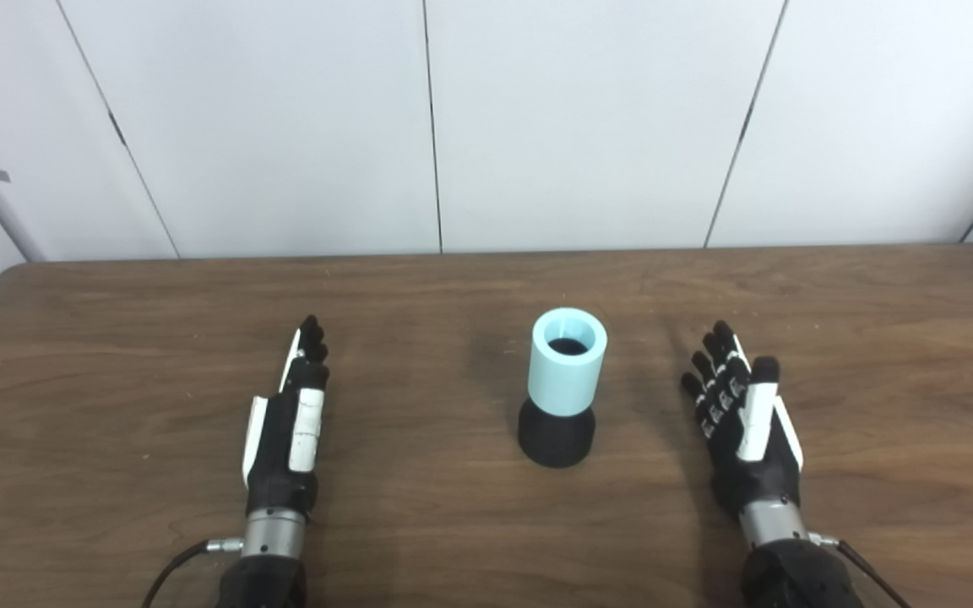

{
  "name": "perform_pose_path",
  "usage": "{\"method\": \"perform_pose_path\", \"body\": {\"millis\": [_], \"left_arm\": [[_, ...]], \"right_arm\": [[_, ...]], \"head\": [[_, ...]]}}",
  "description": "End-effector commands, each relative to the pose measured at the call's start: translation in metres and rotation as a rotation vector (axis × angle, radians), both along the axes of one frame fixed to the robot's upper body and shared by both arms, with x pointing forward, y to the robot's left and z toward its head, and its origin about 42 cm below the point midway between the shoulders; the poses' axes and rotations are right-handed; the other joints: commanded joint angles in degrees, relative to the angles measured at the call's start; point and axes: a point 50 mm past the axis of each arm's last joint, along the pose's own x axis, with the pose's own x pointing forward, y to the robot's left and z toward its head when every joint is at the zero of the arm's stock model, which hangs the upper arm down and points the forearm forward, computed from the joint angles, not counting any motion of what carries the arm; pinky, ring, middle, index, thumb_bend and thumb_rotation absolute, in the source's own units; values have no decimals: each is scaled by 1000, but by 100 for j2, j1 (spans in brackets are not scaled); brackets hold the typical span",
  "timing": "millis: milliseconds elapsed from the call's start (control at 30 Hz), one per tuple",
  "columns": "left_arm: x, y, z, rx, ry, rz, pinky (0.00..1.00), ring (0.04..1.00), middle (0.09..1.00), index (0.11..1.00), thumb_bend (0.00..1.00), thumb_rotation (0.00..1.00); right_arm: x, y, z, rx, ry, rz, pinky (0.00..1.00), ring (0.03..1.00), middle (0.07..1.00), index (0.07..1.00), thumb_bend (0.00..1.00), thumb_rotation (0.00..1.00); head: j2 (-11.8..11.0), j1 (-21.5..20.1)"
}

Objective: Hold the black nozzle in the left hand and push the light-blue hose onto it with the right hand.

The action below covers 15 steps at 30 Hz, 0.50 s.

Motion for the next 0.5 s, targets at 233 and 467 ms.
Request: {"method": "perform_pose_path", "body": {"millis": [233, 467], "left_arm": [[-6, -6, -3, 2, -7, 16, 1000, 1000, 1000, 1000, 823, 998], [-6, -8, -6, -2, -11, 16, 1000, 1000, 1000, 1000, 811, 995]], "right_arm": [[4, -10, 4, -66, -107, 7, 1000, 1000, 1000, 1000, 661, 1000], [1, -15, -1, -78, -129, 7, 1000, 1000, 1000, 1000, 698, 994]], "head": [[-116, 67], [-164, 112]]}}
